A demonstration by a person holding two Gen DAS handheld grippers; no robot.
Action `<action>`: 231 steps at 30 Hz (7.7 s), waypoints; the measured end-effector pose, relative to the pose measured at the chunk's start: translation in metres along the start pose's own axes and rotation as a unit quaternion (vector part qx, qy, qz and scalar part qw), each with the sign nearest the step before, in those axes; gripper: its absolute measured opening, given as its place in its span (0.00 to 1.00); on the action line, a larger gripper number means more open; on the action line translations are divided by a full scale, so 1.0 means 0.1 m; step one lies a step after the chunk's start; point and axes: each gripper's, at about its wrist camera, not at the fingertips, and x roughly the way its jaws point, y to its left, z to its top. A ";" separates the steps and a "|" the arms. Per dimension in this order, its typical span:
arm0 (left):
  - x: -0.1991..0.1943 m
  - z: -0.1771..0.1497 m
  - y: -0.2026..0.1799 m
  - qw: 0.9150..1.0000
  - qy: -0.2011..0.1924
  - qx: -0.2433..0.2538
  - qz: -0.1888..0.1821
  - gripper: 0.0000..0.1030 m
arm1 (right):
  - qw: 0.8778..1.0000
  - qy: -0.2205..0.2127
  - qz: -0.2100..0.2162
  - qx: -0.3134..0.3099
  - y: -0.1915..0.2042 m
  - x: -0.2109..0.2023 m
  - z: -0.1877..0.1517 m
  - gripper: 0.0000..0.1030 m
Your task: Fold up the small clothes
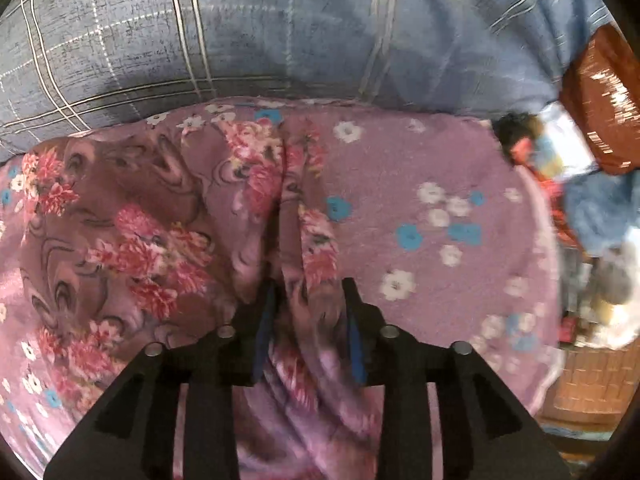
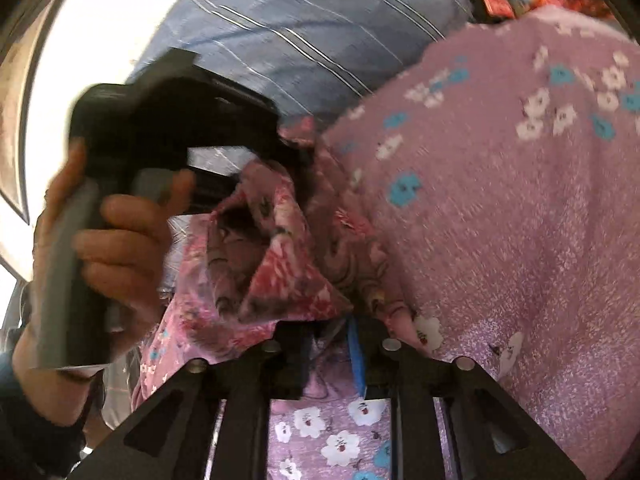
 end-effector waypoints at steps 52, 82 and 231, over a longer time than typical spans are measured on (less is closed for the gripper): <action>-0.77 -0.98 1.55 0.985 -0.134 -0.104 0.005 0.53 | 0.985 0.097 -0.036 -0.140 0.42 0.45 0.81 0.28; -0.53 -1.91 1.44 0.991 -0.067 -0.053 -0.103 0.59 | 0.989 0.072 -0.064 -0.115 -0.13 -0.23 0.52 0.24; -0.80 -1.86 2.22 0.985 -0.168 -0.025 0.036 0.69 | 0.944 0.073 0.034 -0.319 1.23 0.30 -0.49 0.59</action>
